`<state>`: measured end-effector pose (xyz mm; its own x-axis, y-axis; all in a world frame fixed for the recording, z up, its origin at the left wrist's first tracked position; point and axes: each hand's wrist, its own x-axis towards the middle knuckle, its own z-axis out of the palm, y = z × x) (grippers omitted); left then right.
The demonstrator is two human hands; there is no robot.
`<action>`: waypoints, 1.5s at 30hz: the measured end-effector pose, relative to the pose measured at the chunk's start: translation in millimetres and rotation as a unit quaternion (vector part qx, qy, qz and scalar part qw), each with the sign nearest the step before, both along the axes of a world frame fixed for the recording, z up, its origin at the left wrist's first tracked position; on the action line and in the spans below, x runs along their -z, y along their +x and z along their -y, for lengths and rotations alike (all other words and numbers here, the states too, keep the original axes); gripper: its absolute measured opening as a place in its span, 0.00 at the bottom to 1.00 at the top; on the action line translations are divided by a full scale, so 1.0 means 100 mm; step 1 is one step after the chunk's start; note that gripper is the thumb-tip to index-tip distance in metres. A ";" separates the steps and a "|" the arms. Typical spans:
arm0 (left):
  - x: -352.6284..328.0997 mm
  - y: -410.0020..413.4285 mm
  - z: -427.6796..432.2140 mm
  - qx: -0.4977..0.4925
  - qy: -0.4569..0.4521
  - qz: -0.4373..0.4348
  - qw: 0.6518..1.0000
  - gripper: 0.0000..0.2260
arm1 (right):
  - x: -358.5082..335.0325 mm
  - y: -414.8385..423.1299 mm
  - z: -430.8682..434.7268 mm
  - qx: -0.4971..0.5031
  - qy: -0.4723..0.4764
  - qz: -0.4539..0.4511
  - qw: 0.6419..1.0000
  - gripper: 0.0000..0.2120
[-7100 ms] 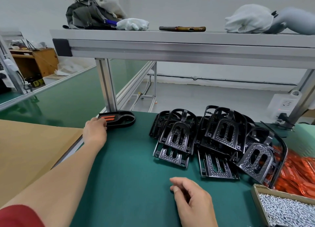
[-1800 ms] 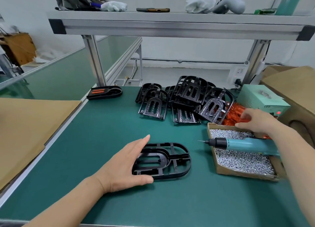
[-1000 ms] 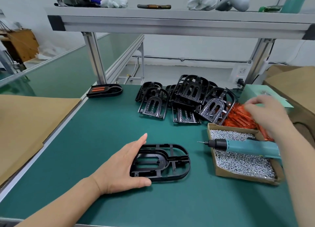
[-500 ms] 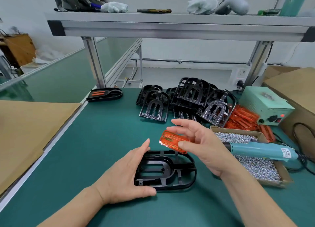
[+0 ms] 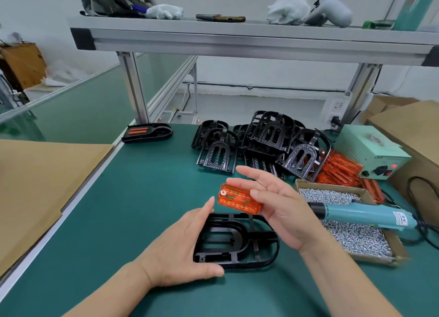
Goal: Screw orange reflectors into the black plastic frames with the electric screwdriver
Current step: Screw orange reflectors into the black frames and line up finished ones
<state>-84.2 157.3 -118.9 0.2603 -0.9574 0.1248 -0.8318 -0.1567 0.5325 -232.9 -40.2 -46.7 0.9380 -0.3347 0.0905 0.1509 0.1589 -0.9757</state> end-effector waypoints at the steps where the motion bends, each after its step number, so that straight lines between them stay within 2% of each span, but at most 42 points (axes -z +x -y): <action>1: 0.00 0.00 0.00 0.003 -0.005 -0.002 1.000 0.55 | 0.01 0.00 0.00 -0.001 0.001 -0.005 1.000 0.22; 6: 0.00 0.02 0.00 0.016 -0.048 -0.018 0.999 0.48 | 0.03 0.02 0.00 -0.013 -0.009 -0.023 1.000 0.24; 15: 0.01 -0.03 -0.10 -0.051 -0.196 0.075 0.976 0.33 | 0.10 0.15 -0.03 -0.039 -0.032 -0.055 0.997 0.27; 22: -0.01 -0.01 -0.10 -0.046 -0.217 0.078 0.972 0.27 | 0.24 0.26 -0.14 -0.054 -0.020 -0.085 0.995 0.30; 36: 0.04 -0.01 -0.10 -0.066 -0.279 0.122 0.950 0.18 | 0.26 0.29 -0.17 -0.093 -0.110 -0.099 0.985 0.38; 40: 0.07 0.00 -0.08 -0.069 -0.290 0.139 0.944 0.17 | 0.28 0.25 -0.15 -0.077 -0.134 -0.092 0.984 0.35; 45: 0.09 0.02 -0.09 -0.076 -0.295 0.144 0.941 0.14 | 0.32 0.18 -0.12 -0.002 -0.089 -0.062 0.994 0.29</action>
<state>-82.7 166.5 -127.6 0.2616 -0.6535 0.7103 -0.9472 -0.0323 0.3191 -214.8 -28.1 -79.1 0.9469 -0.3200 0.0307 0.0265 -0.0173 -0.9995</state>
